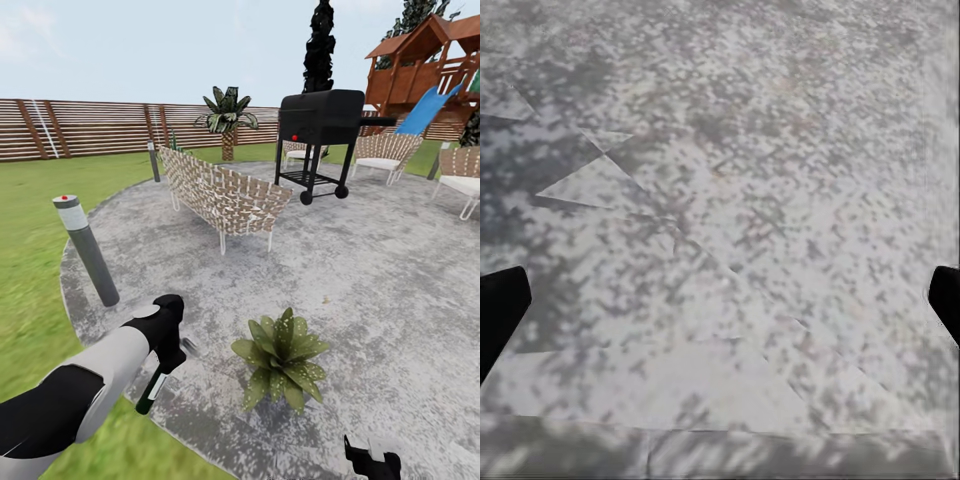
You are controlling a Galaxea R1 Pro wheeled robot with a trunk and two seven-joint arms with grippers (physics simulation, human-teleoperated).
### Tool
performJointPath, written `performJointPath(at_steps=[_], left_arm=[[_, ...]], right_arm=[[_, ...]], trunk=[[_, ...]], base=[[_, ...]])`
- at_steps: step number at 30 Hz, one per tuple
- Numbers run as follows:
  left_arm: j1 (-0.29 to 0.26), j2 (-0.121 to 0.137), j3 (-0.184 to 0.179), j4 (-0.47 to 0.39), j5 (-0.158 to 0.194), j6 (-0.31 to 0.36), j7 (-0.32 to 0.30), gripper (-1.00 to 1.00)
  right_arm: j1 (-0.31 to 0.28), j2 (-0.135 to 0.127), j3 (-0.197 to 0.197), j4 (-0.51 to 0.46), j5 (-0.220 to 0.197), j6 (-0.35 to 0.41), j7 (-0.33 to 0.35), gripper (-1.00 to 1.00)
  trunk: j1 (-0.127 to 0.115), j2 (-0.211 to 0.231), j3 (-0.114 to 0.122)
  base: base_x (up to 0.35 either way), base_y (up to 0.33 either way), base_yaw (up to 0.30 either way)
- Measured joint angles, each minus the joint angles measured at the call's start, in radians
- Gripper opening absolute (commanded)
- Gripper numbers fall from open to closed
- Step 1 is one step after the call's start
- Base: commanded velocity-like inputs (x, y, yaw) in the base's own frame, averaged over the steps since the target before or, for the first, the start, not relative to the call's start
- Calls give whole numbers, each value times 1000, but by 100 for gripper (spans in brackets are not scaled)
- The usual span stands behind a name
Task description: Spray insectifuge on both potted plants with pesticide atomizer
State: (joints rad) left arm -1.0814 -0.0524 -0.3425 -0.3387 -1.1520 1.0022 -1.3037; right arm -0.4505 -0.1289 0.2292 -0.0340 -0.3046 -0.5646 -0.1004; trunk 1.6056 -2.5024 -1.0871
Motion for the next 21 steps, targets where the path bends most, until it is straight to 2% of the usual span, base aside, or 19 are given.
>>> performJointPath(at_steps=[5, 10, 13, 16, 21], left_arm=[[0, 3, -3, -1, -1, 2, 24, -100], [0, 15, -3, 0, -2, 2, 30, -100], [0, 22, -1, 1, -3, 3, 79, -100], [0, 25, 1, 3, -1, 5, 106, -100], [0, 22, 2, 1, 0, 6, 111, -100]], right_arm=[[0, 0, 0, 0, 0, 0, 0, 100], [0, 0, 0, 0, -1, 0, 0, 100], [0, 0, 0, 0, -2, 0, 0, 100], [0, 0, 0, 0, -1, 0, 0, 100], [0, 0, 0, 0, -2, 0, 0, 100]], trunk=[[0, 0, 0], [0, 0, 0], [0, 0, 0], [0, 0, 0], [0, 0, 0]], base=[[0, 0, -197], [0, 0, -17], [0, 0, -1], [0, 0, 0], [0, 0, 0]])
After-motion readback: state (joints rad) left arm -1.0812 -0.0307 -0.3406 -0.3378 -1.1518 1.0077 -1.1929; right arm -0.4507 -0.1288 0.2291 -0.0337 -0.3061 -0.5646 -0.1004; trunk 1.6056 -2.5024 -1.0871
